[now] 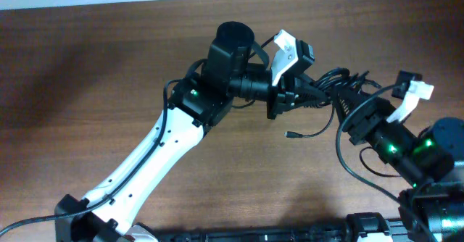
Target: Untangle cables
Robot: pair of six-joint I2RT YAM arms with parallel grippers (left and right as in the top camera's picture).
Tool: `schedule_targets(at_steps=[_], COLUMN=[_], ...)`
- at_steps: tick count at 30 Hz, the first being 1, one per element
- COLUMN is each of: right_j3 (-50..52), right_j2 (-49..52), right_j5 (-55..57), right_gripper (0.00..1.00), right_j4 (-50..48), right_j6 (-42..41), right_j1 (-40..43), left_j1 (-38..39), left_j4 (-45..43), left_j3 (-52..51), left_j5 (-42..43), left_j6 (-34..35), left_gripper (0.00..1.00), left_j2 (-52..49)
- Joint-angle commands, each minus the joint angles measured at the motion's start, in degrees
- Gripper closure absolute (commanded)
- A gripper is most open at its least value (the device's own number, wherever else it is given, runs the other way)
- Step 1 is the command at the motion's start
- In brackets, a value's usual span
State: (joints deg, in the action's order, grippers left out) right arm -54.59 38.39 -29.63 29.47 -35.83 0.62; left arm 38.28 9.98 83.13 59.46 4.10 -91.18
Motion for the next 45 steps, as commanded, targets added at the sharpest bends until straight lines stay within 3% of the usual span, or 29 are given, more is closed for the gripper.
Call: schedule_targets(at_steps=[1,7,20,22,27,28,29,33,35,36,40,45], right_j3=[-0.2,-0.2,-0.2,-0.2,-0.2,-0.2,-0.2,-0.2,-0.2,-0.2,-0.2,-0.2], right_j2=[2.6,4.5,5.0,5.3,6.0,6.0,6.0,6.0,6.0,6.0,6.0,6.0], right_j5=[0.2,0.1,1.8,1.8,1.8,1.8,1.8,1.8,1.8,1.8,1.5,0.7], right_gripper=[0.72,0.76,0.73,0.67,0.67,0.67,0.68,0.81,0.84,0.84,0.83,0.74], right_j4=[0.3,0.8,1.4,1.4,1.3,1.3,1.3,1.3,1.3,1.3,1.4,1.6], right_j6=[0.2,1.1,2.5,2.5,2.5,2.5,2.5,2.5,2.5,2.5,2.5,2.5], right_j1=[0.2,0.2,0.2,0.2,0.2,0.2,0.2,0.2,0.2,0.2,0.2,0.2], left_j1=[0.5,0.5,0.5,0.5,0.5,0.5,0.5,0.5,0.5,0.5,0.5,0.5], left_j4=[-1.2,-3.3,-6.5,-6.5,-6.5,-6.5,-6.5,-6.5,-6.5,-6.5,-6.5,-6.9], left_j3=[1.1,1.1,1.1,1.1,1.1,1.1,1.1,1.1,1.1,1.1,1.1,1.1], left_j5=[2.5,6.0,13.3,13.3,13.3,13.3,13.3,13.3,13.2,13.2,13.2,13.2], left_j6=[-1.1,-1.1,-1.1,-1.1,-1.1,-1.1,-1.1,-1.1,-1.1,-1.1,-1.1,-1.1], left_gripper=[1.00,1.00,1.00,0.92,0.76,0.66,0.64,0.76,0.77,0.82,0.85,0.98], left_j2=[2.0,2.0,2.0,2.0,2.0,2.0,2.0,2.0,2.0,2.0,2.0,2.0])
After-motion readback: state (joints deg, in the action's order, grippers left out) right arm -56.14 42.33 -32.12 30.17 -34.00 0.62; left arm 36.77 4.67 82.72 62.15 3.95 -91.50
